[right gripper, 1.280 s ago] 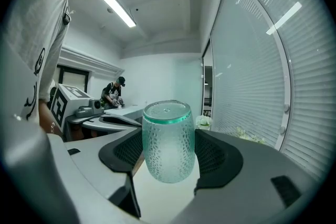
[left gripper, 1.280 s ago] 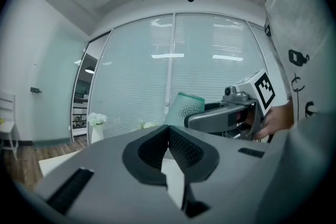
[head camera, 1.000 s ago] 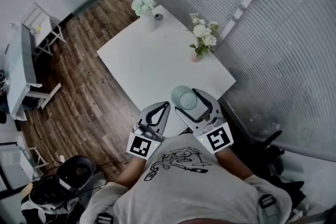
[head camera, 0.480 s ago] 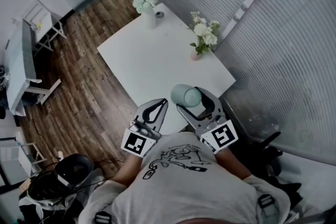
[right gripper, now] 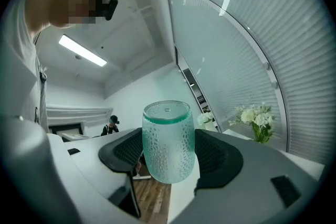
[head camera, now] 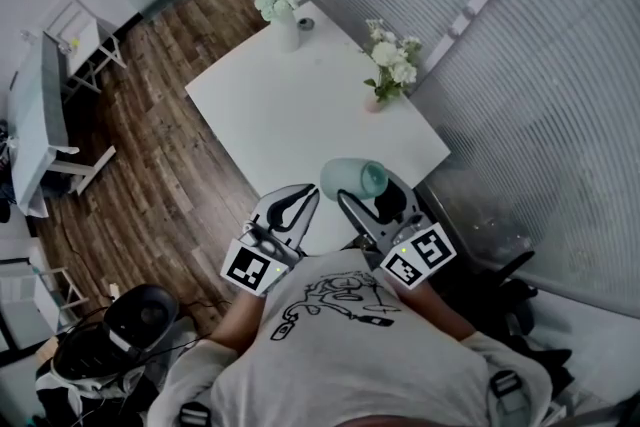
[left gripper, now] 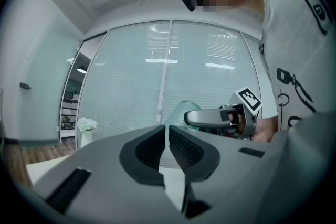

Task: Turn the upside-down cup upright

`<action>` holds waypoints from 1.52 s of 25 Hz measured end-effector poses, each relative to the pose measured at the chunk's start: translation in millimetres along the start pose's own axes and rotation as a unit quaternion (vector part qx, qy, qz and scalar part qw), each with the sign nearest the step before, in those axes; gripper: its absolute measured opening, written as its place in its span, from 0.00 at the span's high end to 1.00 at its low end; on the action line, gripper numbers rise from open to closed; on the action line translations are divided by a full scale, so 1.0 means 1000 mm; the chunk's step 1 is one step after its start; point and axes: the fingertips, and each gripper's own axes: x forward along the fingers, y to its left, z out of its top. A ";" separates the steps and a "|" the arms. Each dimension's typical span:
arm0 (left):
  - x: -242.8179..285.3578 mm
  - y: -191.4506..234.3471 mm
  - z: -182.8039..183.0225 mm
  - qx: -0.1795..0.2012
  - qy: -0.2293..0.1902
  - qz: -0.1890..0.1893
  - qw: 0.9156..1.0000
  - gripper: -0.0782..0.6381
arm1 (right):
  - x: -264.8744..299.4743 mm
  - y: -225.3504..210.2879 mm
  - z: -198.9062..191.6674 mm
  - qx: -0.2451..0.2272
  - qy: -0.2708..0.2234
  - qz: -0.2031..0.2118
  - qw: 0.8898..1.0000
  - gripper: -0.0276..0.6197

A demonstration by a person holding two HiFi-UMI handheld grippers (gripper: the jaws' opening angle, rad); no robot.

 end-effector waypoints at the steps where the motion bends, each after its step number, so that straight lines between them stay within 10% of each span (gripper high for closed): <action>1: 0.000 -0.001 0.000 -0.003 -0.001 -0.003 1.000 0.87 | 0.000 -0.001 0.000 0.017 -0.004 0.001 1.000 0.45; 13: -0.007 0.002 0.004 -0.008 -0.001 -0.029 1.000 0.78 | 0.011 -0.012 -0.007 0.219 -0.051 0.024 0.974 0.45; 38: -0.002 -0.005 0.008 -0.031 0.004 -0.109 0.994 0.74 | 0.013 -0.018 -0.001 0.387 -0.136 0.080 0.908 0.45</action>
